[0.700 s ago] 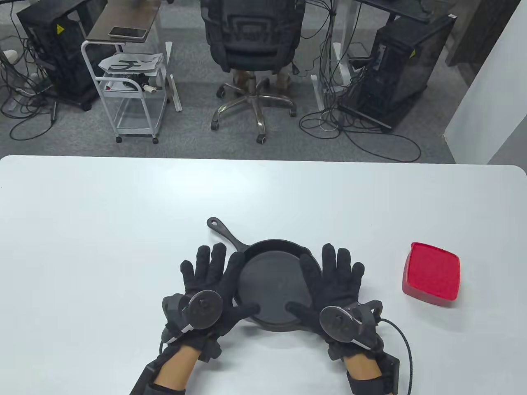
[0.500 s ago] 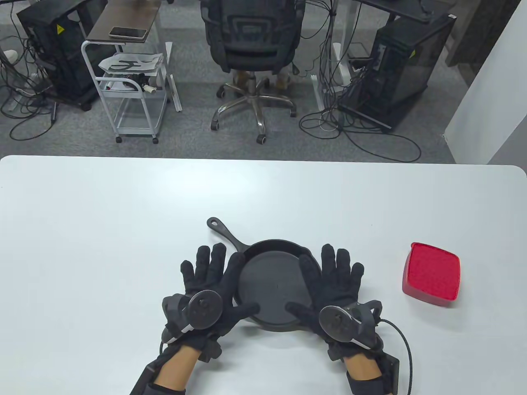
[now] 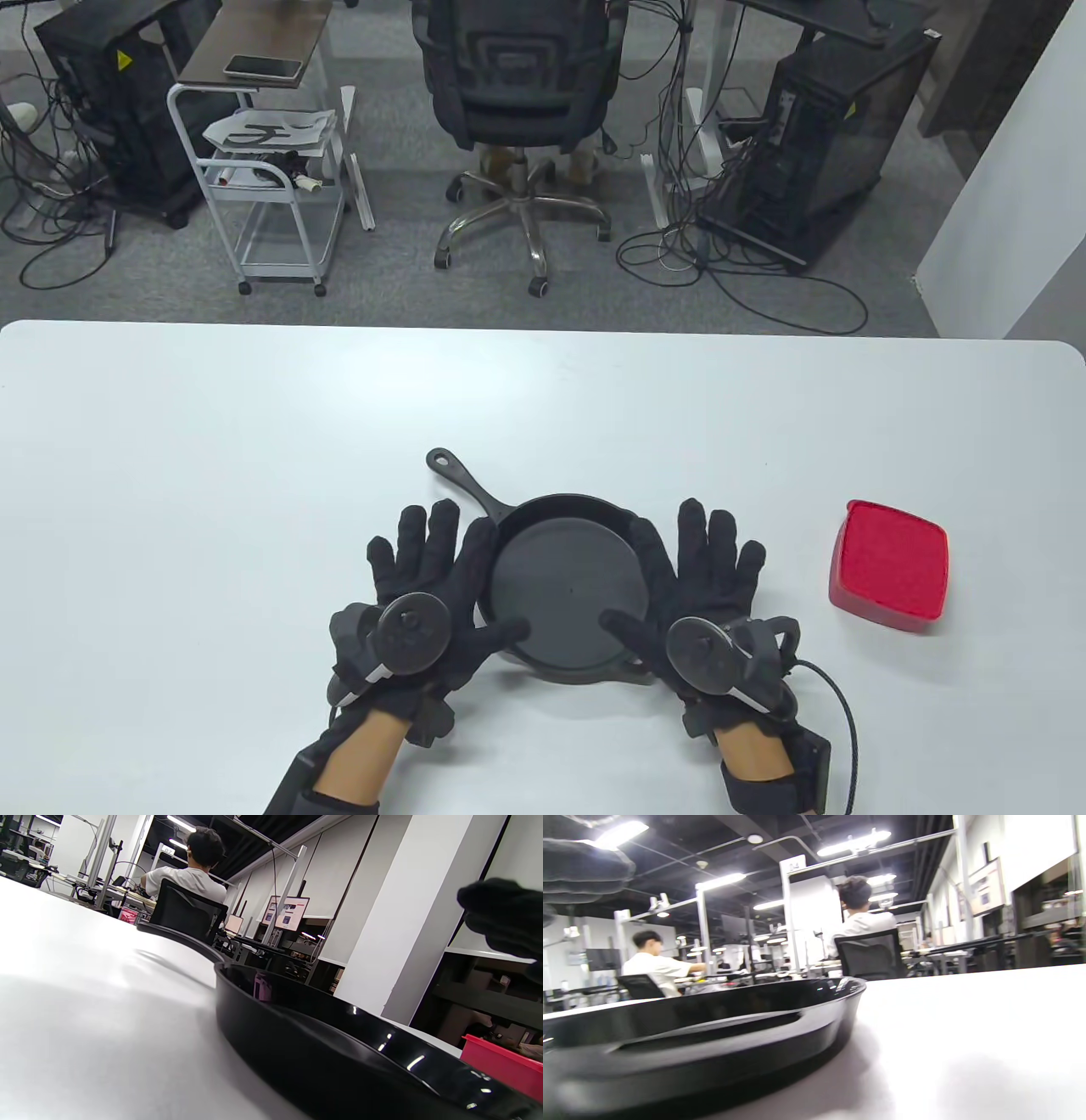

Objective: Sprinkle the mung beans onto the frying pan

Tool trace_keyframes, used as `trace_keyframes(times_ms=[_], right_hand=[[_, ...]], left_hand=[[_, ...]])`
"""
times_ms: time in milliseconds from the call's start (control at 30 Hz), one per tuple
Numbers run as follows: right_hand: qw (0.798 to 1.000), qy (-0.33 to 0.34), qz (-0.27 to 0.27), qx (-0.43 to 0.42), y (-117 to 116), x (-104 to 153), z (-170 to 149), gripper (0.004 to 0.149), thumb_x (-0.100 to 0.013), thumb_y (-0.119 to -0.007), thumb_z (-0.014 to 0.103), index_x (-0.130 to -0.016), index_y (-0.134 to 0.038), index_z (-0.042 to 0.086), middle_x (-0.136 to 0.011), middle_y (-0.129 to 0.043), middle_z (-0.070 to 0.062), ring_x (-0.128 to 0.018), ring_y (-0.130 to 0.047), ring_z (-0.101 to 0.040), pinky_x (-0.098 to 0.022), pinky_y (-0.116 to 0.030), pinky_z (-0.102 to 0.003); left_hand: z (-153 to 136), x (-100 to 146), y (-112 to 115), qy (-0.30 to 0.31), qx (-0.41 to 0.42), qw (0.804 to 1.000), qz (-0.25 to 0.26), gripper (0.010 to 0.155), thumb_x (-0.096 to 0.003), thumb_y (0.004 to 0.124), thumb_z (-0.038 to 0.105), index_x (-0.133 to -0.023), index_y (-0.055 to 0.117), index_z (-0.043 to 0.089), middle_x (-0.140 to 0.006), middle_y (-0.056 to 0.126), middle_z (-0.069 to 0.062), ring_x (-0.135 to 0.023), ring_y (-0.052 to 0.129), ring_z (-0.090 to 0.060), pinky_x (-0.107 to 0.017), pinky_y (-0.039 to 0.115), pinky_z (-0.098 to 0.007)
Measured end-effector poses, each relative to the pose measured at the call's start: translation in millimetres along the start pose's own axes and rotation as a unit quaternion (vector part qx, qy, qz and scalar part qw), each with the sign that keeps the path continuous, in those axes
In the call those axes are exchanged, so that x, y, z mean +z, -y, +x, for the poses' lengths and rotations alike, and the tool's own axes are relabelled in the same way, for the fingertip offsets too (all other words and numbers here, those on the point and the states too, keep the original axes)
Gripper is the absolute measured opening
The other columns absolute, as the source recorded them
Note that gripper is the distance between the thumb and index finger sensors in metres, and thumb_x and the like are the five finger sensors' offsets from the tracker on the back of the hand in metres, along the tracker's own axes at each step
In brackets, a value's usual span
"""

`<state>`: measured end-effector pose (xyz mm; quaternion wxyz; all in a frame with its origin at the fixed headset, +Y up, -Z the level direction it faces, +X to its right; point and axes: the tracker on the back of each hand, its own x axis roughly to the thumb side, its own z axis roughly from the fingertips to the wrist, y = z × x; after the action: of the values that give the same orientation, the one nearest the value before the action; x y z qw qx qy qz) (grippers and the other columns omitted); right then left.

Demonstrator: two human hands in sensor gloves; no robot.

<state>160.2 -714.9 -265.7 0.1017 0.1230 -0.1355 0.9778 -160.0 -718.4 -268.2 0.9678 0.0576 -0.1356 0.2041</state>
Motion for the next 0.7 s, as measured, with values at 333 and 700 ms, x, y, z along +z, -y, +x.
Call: trace_keyframes(times_ms=[333, 700], right_hand=[[0.969, -0.225, 0.074, 0.077, 35.4, -21.0, -121.2, 0.093, -0.049, -0.060, 0.080, -0.117, -0.018, 0.033, -0.125, -0.006, -0.022, -0.109, -0.009, -0.054, -0.070, -0.023, -0.078], [0.867, -0.416, 0.266, 0.066, 9.6, -13.7, -203.1, 0.097, -0.050, -0.056, 0.081, -0.114, -0.004, 0.031, -0.119, 0.008, -0.025, -0.105, -0.002, -0.058, -0.069, -0.029, -0.079]], left_hand=[[-6.4, -3.5, -1.1, -0.016, 0.009, 1.000, -0.013, 0.106, -0.0345, 0.053, 0.096, -0.121, 0.028, 0.039, -0.128, 0.010, 0.000, -0.115, 0.000, -0.029, -0.076, 0.010, -0.069], [-7.8, -3.2, -2.4, -0.030, 0.007, 0.999, -0.022, 0.106, -0.0351, 0.053, 0.096, -0.121, 0.033, 0.037, -0.128, 0.011, 0.000, -0.115, 0.001, -0.030, -0.076, 0.010, -0.069]])
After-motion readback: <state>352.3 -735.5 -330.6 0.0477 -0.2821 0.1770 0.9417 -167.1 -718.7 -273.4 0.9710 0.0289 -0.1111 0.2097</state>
